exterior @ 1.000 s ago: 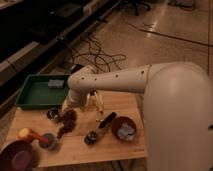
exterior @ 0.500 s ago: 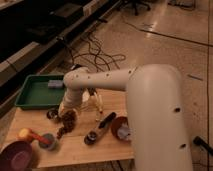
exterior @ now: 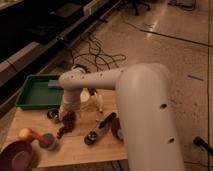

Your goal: Place grapes in table surface

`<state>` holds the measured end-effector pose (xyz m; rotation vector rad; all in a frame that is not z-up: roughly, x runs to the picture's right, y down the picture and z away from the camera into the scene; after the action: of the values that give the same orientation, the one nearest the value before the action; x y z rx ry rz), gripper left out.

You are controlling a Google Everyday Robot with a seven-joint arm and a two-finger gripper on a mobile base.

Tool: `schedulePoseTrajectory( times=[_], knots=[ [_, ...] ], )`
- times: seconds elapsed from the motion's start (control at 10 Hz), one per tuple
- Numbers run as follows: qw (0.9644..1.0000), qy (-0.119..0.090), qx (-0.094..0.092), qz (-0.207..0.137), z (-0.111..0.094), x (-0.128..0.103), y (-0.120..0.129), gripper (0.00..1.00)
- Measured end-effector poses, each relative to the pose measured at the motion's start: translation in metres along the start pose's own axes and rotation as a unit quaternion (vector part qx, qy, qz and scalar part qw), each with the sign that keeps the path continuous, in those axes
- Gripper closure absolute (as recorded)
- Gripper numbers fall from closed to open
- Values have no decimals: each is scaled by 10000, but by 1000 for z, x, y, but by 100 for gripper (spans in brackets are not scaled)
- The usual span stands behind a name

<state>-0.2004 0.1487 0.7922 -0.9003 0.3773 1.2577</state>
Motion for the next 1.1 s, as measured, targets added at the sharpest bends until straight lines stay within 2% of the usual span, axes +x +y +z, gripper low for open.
schedulePoseTrajectory(
  times=[0.3,0.5,0.6,0.9,1.1],
  knots=[
    [9996,201,184,9,23,5,-4,35],
    [9994,247,228,6,32,5,-7,35],
    [9993,258,270,-31,36,5,-5,39],
    [9986,344,395,-94,51,5,-5,70],
    [9984,375,406,-74,54,4,-7,90]
  ],
)
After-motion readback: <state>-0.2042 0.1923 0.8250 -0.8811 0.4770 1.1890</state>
